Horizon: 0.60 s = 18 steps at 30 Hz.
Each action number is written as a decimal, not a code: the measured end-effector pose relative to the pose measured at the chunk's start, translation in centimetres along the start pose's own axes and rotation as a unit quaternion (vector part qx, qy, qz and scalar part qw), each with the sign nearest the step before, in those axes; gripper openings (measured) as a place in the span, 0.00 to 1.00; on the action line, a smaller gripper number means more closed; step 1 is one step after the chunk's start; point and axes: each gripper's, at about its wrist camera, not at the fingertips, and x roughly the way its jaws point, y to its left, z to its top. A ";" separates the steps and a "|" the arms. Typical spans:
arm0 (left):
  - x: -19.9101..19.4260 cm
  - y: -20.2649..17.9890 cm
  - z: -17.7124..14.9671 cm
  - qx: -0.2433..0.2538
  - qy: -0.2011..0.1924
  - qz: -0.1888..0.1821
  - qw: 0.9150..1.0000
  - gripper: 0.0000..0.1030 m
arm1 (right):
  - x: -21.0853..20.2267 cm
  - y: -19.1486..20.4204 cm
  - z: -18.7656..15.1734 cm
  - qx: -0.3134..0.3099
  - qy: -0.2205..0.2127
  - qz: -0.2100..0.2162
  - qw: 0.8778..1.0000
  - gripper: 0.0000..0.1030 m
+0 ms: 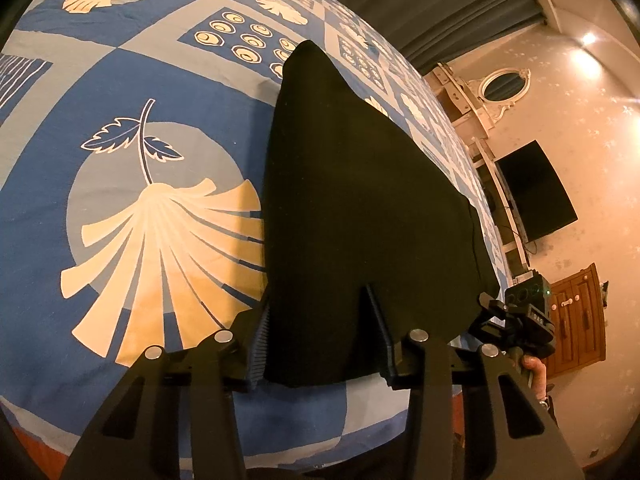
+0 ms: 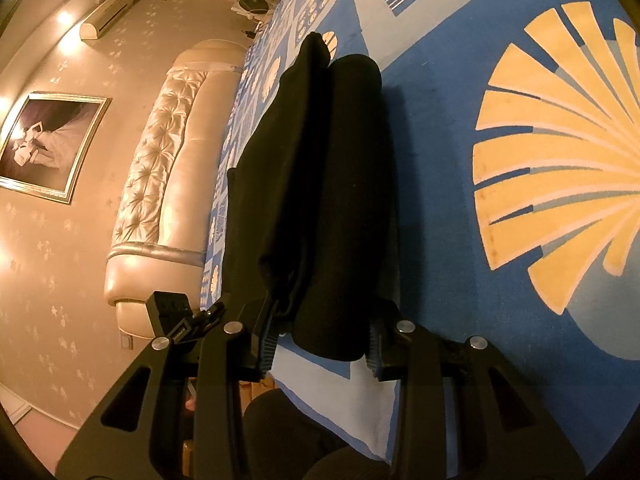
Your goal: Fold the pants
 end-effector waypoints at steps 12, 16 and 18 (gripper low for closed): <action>-0.1 0.1 0.0 0.000 0.000 0.001 1.000 0.40 | -0.2 0.1 0.0 -0.001 0.001 0.004 1.000 0.33; -0.1 0.1 -0.1 0.000 0.000 0.001 1.000 0.40 | -0.3 0.1 0.0 -0.002 0.001 0.005 1.000 0.32; -0.2 0.1 -0.1 0.000 0.000 -0.001 1.000 0.39 | -0.3 0.1 0.0 -0.003 0.003 0.007 1.000 0.32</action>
